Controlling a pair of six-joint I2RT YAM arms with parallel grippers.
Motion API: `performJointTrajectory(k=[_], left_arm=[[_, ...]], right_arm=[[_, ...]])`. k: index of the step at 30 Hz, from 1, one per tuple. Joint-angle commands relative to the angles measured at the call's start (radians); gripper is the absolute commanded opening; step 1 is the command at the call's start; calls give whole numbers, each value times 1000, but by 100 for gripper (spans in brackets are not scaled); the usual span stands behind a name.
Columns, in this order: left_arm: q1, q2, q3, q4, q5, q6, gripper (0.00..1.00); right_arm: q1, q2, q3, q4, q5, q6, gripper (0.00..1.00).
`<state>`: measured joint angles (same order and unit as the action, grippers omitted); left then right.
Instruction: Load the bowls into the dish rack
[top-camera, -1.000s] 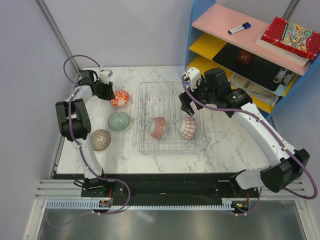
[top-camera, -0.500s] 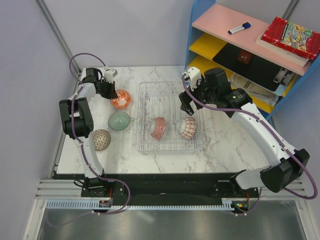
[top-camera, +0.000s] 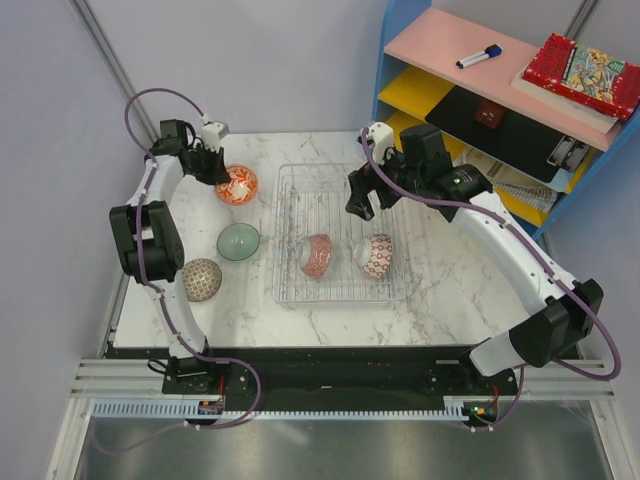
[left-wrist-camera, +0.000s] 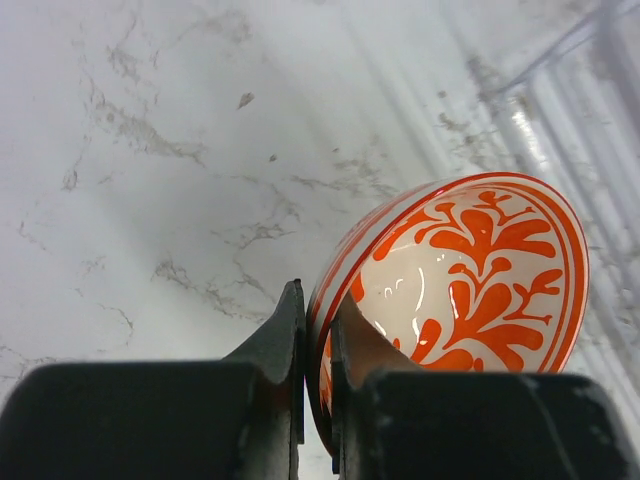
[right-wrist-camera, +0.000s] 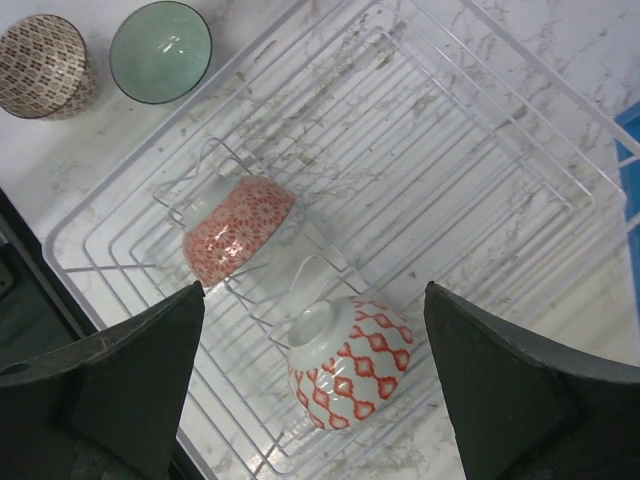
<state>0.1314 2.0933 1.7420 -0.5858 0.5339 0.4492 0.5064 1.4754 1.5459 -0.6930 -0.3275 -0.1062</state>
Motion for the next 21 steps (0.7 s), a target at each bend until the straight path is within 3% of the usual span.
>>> performJointTrajectory(k=[1,4,8,12,15,17,21], left_arm=[[-29,-219,31,-29,240,26,2],[-88,-300,-44,-40,333,49,2],[-182,-387,-116,-43,444,74,2],[-263,-440,-130,-45,529,83,2],[-306,-454,-121,-46,540,92,2],[-325,-446,-110,-52,546,92,2],[-349,-426,-90,-80,555,100,2]], right_arm=[[-19,20,20,139,-152,156,97],[-55,68,32,191,-252,272,97],[-120,157,48,262,-514,459,97],[-138,215,-22,461,-677,693,97],[-138,201,-139,713,-735,894,97],[-138,183,-182,823,-737,945,97],[-138,163,-237,858,-720,950,97]])
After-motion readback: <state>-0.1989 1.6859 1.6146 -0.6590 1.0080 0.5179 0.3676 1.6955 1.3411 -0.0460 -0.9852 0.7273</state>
